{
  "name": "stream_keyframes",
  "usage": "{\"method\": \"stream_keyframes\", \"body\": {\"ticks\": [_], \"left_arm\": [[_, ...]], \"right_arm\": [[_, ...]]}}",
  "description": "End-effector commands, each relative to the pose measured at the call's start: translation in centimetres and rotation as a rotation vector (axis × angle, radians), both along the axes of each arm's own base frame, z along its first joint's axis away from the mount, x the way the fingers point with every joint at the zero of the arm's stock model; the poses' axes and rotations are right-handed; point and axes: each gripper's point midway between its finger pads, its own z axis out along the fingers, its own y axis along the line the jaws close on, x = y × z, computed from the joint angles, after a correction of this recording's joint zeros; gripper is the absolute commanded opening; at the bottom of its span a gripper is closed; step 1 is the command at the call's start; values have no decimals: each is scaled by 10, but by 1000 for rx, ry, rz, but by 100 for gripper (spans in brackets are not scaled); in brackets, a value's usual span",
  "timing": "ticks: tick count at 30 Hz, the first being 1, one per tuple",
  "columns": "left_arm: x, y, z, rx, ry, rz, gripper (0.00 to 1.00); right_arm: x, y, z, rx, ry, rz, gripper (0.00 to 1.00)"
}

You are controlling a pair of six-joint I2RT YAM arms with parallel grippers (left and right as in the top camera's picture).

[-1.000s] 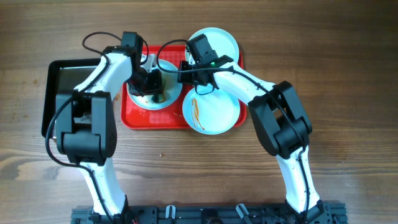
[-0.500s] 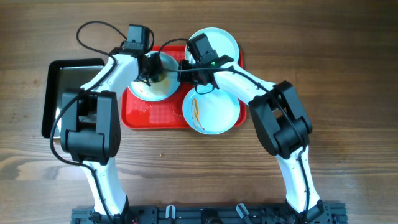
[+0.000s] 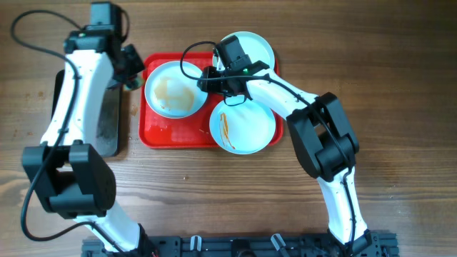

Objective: Clean dirty plates on tray and stack at the side
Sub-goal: 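Scrub the tilted plate with the sponge in the left gripper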

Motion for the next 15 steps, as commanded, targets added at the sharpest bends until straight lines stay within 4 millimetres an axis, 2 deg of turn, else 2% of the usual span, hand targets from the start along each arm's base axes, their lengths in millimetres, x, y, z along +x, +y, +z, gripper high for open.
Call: {"method": "stream_keyframes", "body": {"ticks": [1, 4, 7, 10, 11, 13, 14, 15], "left_arm": [[-9, 34, -9, 27, 40, 32, 4], [-11, 46, -22, 49, 85, -38, 4], [-10, 51, -31, 63, 107, -84, 4], [-8, 65, -41, 65, 117, -63, 4], [-9, 68, -44, 63, 123, -57, 4], [-11, 76, -50, 59, 137, -37, 4], [-12, 81, -51, 57, 142, -27, 4], [-14, 84, -52, 55, 144, -19, 4]], "right_arm": [[-3, -3, -19, -38, 11, -8, 45], [-2, -2, -22, -96, -26, -28, 45], [-5, 3, -24, -144, -68, -13, 35], [-8, 7, -26, -195, -103, -17, 30], [-8, 8, -26, -206, -114, -10, 26], [-10, 8, -27, -224, -120, -5, 9], [-11, 7, -27, -226, -117, -6, 5], [-11, 6, -28, -228, -112, -7, 5]]}}
